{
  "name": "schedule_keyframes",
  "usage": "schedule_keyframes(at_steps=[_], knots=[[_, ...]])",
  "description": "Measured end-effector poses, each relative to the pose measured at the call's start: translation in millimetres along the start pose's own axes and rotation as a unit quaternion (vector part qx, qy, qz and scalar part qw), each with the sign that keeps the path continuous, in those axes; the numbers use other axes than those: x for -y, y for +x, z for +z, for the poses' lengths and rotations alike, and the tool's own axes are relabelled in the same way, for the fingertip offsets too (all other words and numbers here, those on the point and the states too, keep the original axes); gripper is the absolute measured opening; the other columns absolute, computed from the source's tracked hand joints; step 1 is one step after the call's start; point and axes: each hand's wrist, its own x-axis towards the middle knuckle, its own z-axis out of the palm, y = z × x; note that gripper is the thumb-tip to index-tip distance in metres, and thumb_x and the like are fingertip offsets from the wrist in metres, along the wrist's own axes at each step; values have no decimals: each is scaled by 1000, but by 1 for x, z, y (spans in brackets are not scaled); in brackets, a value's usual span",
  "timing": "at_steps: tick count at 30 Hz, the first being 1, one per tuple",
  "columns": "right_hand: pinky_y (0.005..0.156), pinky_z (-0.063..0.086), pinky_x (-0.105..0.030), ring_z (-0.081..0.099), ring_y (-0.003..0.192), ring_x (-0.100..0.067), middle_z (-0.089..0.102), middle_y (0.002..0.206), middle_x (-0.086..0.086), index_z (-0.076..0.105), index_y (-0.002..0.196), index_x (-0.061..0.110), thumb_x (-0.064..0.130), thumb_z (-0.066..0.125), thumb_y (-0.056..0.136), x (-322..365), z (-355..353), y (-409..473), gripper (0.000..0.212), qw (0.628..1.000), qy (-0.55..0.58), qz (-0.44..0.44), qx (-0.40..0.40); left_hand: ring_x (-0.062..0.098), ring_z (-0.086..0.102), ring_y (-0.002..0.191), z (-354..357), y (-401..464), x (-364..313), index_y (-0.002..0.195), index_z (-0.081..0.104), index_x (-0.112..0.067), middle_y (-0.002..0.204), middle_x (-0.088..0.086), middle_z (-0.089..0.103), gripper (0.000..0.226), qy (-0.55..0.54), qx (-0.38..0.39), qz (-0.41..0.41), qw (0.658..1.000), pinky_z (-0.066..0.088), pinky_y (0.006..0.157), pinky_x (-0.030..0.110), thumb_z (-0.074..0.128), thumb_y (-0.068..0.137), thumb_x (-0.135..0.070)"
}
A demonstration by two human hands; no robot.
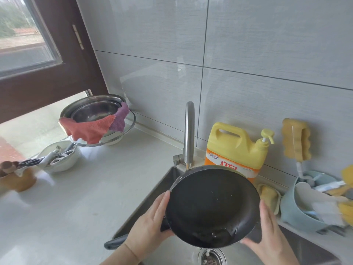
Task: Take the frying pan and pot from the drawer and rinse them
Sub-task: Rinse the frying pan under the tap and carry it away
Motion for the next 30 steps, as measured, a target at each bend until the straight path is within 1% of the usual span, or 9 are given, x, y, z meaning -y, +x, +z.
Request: schedule_keyframes(at_steps=[2,5,7,10,14,17,22,28,30], knots=[[103,39,-19,31,143,-8,18,161,9,-3,156,30,76,66,63,6,11,4,125,999,12,7,29,14,58,112,-5,-8,9,157,6,-20,147,5,37,97,0,-11,-12,1000,53,71,16,51,85,-67],[98,41,-39,37,133,-26,25,151,-6,-14,153,37,45,95,44,18,29,10,155,996,8,16,85,11,63,104,-16,-19,22,157,8,-23,149,0,35,104,7,-17,-40,999,51,63,15,57,77,-68],[110,29,-32,18,143,-13,7,157,3,-27,146,47,42,94,52,25,41,13,153,993,11,7,118,9,62,97,-24,-28,29,156,13,-23,149,-6,31,104,1,-26,-62,998,51,55,16,58,74,-70],[116,12,-14,-3,147,2,-11,162,16,-20,152,35,43,93,54,37,55,20,150,988,21,-30,151,12,60,92,-36,-41,41,154,17,-28,146,-6,32,98,2,-39,-84,996,52,53,19,46,78,-81],[112,-7,-7,-4,146,2,-25,155,30,-27,148,42,36,89,67,50,64,27,141,984,39,-45,171,14,56,97,-43,-55,52,155,16,-28,139,8,44,101,11,-46,-115,992,49,73,20,49,76,-81],[114,-2,-8,3,146,-5,-20,158,26,-21,152,35,38,90,63,48,63,25,143,987,32,-56,150,14,56,94,-44,-49,48,156,13,-28,136,9,45,101,18,-41,-121,992,52,62,20,47,77,-81],[113,13,-20,-6,143,12,-17,158,28,-17,153,36,39,92,59,28,44,16,144,992,32,-25,120,8,65,80,-33,-29,30,149,24,-20,141,4,41,90,26,-11,-99,995,50,51,18,41,83,-78],[111,21,-18,8,146,4,-5,162,23,-6,156,28,58,74,56,-3,13,0,132,998,29,-21,55,18,59,115,-11,-2,6,153,17,-13,146,7,38,91,28,5,-12,1000,49,81,15,43,87,-69],[109,25,-21,8,146,7,-2,162,24,-6,156,29,54,80,52,-9,2,-5,137,999,14,-19,28,17,53,116,-7,8,-6,152,17,-12,145,8,37,89,20,2,10,1000,48,81,14,47,88,-66]])
